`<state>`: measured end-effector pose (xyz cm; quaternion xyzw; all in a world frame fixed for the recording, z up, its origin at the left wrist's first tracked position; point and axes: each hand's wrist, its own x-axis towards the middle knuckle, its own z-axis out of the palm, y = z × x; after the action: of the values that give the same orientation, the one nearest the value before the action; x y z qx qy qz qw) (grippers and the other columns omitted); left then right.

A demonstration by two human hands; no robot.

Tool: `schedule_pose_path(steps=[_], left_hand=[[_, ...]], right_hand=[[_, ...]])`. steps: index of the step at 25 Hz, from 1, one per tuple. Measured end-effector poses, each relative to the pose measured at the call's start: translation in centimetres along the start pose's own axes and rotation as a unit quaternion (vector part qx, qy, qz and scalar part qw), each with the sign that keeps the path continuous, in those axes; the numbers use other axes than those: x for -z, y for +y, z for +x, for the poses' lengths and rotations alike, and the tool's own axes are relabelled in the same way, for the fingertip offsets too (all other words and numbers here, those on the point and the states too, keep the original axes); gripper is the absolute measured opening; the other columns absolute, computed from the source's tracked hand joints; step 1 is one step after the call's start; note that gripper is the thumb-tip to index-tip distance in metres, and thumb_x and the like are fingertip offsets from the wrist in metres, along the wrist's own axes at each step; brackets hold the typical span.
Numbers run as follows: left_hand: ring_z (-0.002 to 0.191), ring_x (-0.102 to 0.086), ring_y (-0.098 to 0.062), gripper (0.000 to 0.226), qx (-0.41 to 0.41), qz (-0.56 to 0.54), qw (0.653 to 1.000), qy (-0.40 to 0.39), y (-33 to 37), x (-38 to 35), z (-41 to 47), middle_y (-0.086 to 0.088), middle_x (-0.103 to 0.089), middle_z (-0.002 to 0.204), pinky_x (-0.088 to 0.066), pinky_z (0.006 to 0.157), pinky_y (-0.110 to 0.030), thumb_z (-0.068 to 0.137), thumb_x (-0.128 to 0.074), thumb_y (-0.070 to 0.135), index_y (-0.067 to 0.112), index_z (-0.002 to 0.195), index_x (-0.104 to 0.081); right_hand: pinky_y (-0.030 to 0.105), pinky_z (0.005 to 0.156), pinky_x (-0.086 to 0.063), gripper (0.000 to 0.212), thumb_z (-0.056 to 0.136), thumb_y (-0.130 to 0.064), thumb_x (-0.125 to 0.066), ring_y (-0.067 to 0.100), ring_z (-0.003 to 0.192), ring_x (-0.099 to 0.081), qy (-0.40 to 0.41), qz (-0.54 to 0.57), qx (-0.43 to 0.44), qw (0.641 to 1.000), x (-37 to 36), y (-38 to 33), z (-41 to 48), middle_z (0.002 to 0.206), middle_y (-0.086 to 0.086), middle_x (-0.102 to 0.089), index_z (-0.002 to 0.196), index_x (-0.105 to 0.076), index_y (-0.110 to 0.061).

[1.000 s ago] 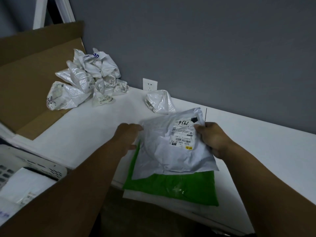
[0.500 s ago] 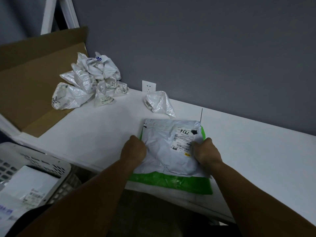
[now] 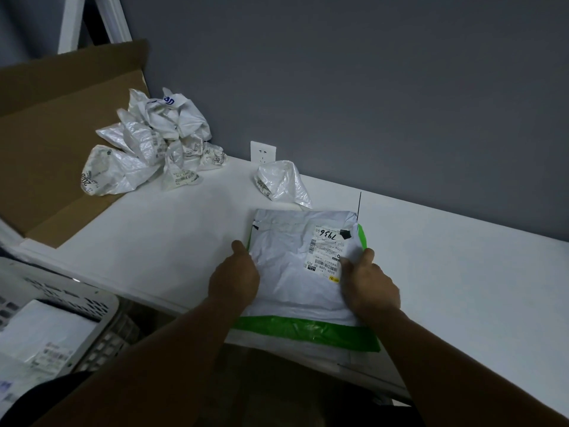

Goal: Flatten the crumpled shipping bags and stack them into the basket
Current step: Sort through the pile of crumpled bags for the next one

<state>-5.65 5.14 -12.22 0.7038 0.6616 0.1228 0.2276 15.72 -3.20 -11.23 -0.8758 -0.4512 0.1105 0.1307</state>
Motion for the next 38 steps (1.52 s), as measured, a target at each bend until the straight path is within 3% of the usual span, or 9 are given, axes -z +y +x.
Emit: schedule_pose_path(steps=[3,5,8,11,14,17,24,31,38], left_hand=[[0.104,-0.057,-0.037,0.031,-0.021,0.023,0.996,0.08,0.7,1.0,0.3,-0.015,-0.055,0.113,-0.046,0.081,-0.042,0.092,-0.045,0.025,0.005,0.116,-0.047],[0.11,-0.054,-0.038,0.043,-0.125,0.033,0.981,0.147,1.7,0.8,1.6,-0.017,-0.055,0.12,-0.046,0.086,-0.045,0.084,-0.04,0.027,0.005,0.116,-0.057],[0.142,-0.032,-0.038,0.054,-0.214,0.099,0.967,0.101,4.2,-0.8,3.5,-0.017,-0.035,0.155,-0.031,0.112,-0.052,0.095,-0.034,0.033,0.015,0.144,-0.045],[0.15,-0.011,-0.038,0.057,-0.217,0.18,0.959,0.041,4.0,-4.0,5.5,-0.012,-0.016,0.163,-0.014,0.118,-0.06,0.101,-0.021,0.044,0.024,0.154,-0.028],[0.146,-0.025,-0.042,0.066,-0.212,0.217,0.952,0.031,2.6,-6.0,6.4,-0.014,-0.033,0.158,-0.021,0.111,-0.067,0.094,-0.015,0.048,0.023,0.149,-0.041],[0.138,-0.039,-0.045,0.059,-0.216,0.205,0.954,0.02,2.3,-6.6,6.6,-0.018,-0.045,0.15,-0.034,0.104,-0.07,0.094,-0.028,0.044,0.02,0.142,-0.052],[0.14,-0.037,-0.043,0.055,-0.225,0.183,0.956,0.047,1.5,-8.0,6.6,-0.017,-0.042,0.152,-0.033,0.106,-0.065,0.097,-0.032,0.041,0.018,0.144,-0.05],[0.14,-0.037,-0.042,0.054,-0.226,0.178,0.956,0.051,1.2,-8.3,6.6,-0.018,-0.044,0.15,-0.032,0.108,-0.062,0.097,-0.034,0.04,0.017,0.143,-0.051],[0.14,-0.037,-0.042,0.058,-0.216,0.185,0.958,0.026,1.4,-7.5,6.4,-0.018,-0.043,0.151,-0.032,0.107,-0.066,0.097,-0.029,0.043,0.015,0.143,-0.051]], right_hand=[[0.045,0.082,-0.045,0.053,0.099,-0.057,-0.036,0.038,0.108,-0.055,0.103,-0.099,0.04,0.989,0.4,-0.9,0.5,0.118,0.017,-0.053,0.123,-0.047,-0.011],[0.051,0.095,-0.04,0.056,0.096,-0.053,-0.033,0.039,0.123,-0.046,0.139,-0.101,0.134,0.976,0.6,-2.7,1.7,0.134,0.02,-0.048,0.13,-0.053,-0.014],[0.061,0.118,-0.011,0.083,0.085,-0.06,0.001,0.041,0.152,-0.008,0.042,-0.118,0.213,0.969,0.1,-5.5,3.8,0.165,0.018,-0.012,0.155,-0.029,-0.027],[0.066,0.118,0.004,0.082,0.086,-0.063,0.012,0.038,0.153,0.012,-0.029,-0.153,0.209,0.965,-2.1,-6.0,5.3,0.168,0.009,0.008,0.16,-0.006,-0.033],[0.069,0.115,0.006,0.065,0.1,-0.06,-0.004,0.038,0.152,0.016,-0.054,-0.169,0.196,0.964,-3.9,-5.5,6.3,0.168,0.006,0.011,0.16,0.002,-0.034],[0.071,0.114,0.006,0.065,0.101,-0.061,-0.007,0.038,0.152,0.017,-0.063,-0.172,0.186,0.965,-5.2,-5.1,6.7,0.168,0.005,0.013,0.159,0.005,-0.035],[0.072,0.113,0.0,0.07,0.095,-0.06,0.002,0.04,0.153,0.007,-0.032,-0.178,0.19,0.965,-7.6,-4.1,6.9,0.169,0.008,0.002,0.159,0.001,-0.034],[0.076,0.108,-0.02,0.064,0.099,-0.057,-0.021,0.047,0.145,-0.028,0.006,-0.16,0.197,0.967,-8.9,-3.9,6.8,0.158,0.017,-0.038,0.153,-0.038,-0.026],[0.073,0.113,0.0,0.076,0.091,-0.062,0.008,0.041,0.153,0.005,-0.038,-0.175,0.184,0.966,-7.9,-4.3,6.6,0.168,0.01,-0.001,0.16,-0.003,-0.032]])
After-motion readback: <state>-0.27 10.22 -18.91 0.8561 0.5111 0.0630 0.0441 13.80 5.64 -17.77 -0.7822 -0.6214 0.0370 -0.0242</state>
